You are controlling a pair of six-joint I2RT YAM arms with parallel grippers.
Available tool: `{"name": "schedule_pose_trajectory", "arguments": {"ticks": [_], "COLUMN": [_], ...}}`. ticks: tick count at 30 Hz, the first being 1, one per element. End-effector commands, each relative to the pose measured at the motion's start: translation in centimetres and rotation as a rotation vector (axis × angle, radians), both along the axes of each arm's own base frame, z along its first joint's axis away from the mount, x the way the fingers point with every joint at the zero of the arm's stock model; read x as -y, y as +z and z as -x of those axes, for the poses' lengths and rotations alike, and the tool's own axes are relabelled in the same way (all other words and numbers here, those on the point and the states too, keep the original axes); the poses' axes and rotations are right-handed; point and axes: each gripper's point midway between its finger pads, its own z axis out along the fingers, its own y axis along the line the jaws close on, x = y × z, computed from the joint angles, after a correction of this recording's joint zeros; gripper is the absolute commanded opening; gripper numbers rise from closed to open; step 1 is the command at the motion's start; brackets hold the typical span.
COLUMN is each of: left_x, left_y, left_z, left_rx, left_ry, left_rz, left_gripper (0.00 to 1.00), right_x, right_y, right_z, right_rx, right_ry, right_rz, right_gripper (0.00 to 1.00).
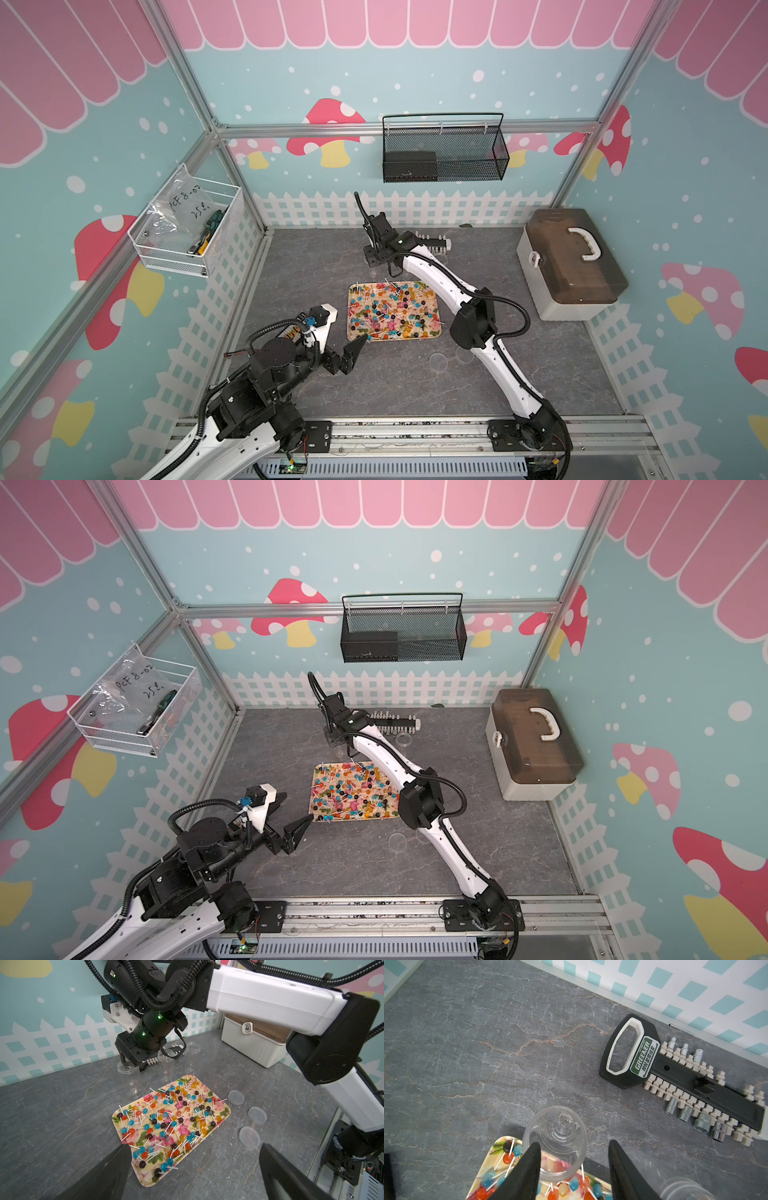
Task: Pour the candies out of the jar
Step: Place the jar at the center of the board, then reset both arms
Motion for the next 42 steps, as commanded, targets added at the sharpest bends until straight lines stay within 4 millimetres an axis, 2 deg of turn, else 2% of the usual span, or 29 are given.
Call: {"name": "schedule_pose_trajectory", "arguments": {"ticks": [1, 5, 10, 12, 15, 16, 19, 24, 28, 31, 33, 36, 40, 42], "left_x": [-0.3, -1.2, -4.0, -5.4, -7.5, -8.2, -9.6, -12.0, -12.2, -12.4, -12.8, -13.2, -12.9, -13.0], "left_y": [-0.4, -0.3, 0.3, 0.5, 0.6, 0.6, 0.6, 0.9, 0.5, 0.6, 0.8, 0.8, 0.3, 0.0], "left_z": [-0.4, -0.9, -1.8, -2.1, -2.5, -2.6, -2.7, -2.8, -2.9, -3.1, -3.1, -3.1, -3.4, -3.6], "left_rx": [-0.009, 0.002, 0.044, 0.067, 0.104, 0.118, 0.163, 0.214, 0.249, 0.274, 0.277, 0.282, 0.297, 0.324], "left_ry": [0.033, 0.086, 0.245, 0.319, 0.432, 0.469, 0.537, 0.674, 0.689, 0.705, 0.730, 0.756, 0.754, 0.773], "left_rz": [0.006, 0.003, 0.012, 0.017, 0.016, 0.009, -0.012, 0.011, -0.010, -0.005, -0.001, -0.008, -0.044, -0.082], "left_gripper": [0.99, 0.99, 0.99, 0.99, 0.99, 0.99, 0.99, 0.99, 0.99, 0.99, 0.99, 0.99, 0.99, 0.99], "right_x": [0.6, 1.7, 4.0, 5.3, 8.4, 9.7, 13.3, 20.3, 25.3, 28.9, 30.6, 32.1, 32.5, 33.0], "right_y": [4.4, 10.2, 16.6, 18.4, 21.0, 21.1, 21.0, 18.0, 15.8, 15.1, 14.7, 13.5, 11.6, 10.6], "right_z": [0.1, 0.8, 3.2, 4.5, 7.2, 8.3, 11.0, 15.5, 18.5, 20.6, 21.9, 23.2, 23.7, 23.5], "right_rx": [0.068, 0.171, 0.291, 0.339, 0.431, 0.458, 0.513, 0.533, 0.564, 0.593, 0.612, 0.622, 0.604, 0.596], "right_ry": [-0.015, -0.008, 0.002, 0.003, -0.023, -0.035, -0.076, -0.171, -0.235, -0.305, -0.339, -0.376, -0.378, -0.387], "right_rz": [-0.035, -0.061, -0.086, -0.105, -0.159, -0.173, -0.178, -0.078, 0.009, 0.051, 0.036, 0.012, 0.017, 0.078], "right_gripper": [0.54, 0.55, 0.57, 0.58, 0.60, 0.61, 0.64, 0.69, 0.73, 0.76, 0.77, 0.79, 0.83, 0.86]}}
